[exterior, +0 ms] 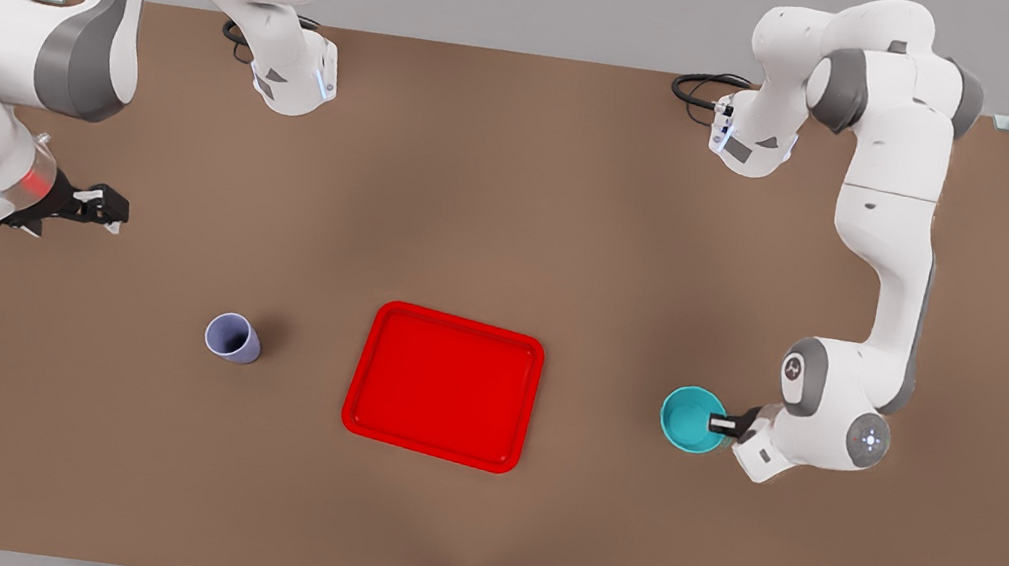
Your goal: Place the bowl on the tray with the left arm and the cup on the tray with the right arm
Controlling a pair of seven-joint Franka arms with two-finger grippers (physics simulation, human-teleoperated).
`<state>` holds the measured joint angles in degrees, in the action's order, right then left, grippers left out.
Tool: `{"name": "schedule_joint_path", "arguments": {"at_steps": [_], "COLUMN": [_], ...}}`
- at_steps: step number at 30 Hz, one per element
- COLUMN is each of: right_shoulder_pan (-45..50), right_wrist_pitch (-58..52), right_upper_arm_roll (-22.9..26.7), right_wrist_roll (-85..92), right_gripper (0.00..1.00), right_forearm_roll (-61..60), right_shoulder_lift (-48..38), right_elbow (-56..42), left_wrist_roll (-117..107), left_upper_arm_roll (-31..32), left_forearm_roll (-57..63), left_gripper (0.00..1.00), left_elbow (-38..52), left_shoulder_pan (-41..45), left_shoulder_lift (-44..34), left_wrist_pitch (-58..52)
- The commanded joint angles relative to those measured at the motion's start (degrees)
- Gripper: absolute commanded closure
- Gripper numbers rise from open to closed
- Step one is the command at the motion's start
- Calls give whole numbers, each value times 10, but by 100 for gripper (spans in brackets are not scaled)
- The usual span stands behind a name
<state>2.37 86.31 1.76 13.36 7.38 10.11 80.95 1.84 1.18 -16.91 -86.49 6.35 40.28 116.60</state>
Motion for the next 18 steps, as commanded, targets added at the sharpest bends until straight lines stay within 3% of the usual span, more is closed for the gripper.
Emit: {"name": "schedule_joint_path", "arguments": {"at_steps": [1, 4, 10, 16, 17, 18], "right_shoulder_pan": [0, 0, 0, 1, 0, -6], "right_wrist_pitch": [0, 0, 0, 2, 27, 134], "right_upper_arm_roll": [0, 3, 4, 12, 13, 14], "right_wrist_roll": [0, 4, 3, 0, -1, -2], "right_gripper": [0, 0, 0, 0, 0, 0], "right_forearm_roll": [0, 0, 0, -3, -4, -8], "right_shoulder_lift": [0, 0, 2, 17, 31, 10], "right_elbow": [0, 0, 0, 0, 22, 124], "left_wrist_roll": [-13, -154, -348, -431, -431, -429], "left_upper_arm_roll": [10, 82, 83, 83, 83, 83], "left_forearm_roll": [-55, -56, -99, -110, -110, -109], "left_gripper": [79, 79, 79, 79, 79, 79], "left_elbow": [2, 29, 51, 96, 95, 95], "left_shoulder_pan": [-1, 21, 151, 206, 210, 211], "left_shoulder_lift": [0, 9, 43, 97, 102, 105], "left_wrist_pitch": [-1, 24, 170, 243, 244, 247]}}
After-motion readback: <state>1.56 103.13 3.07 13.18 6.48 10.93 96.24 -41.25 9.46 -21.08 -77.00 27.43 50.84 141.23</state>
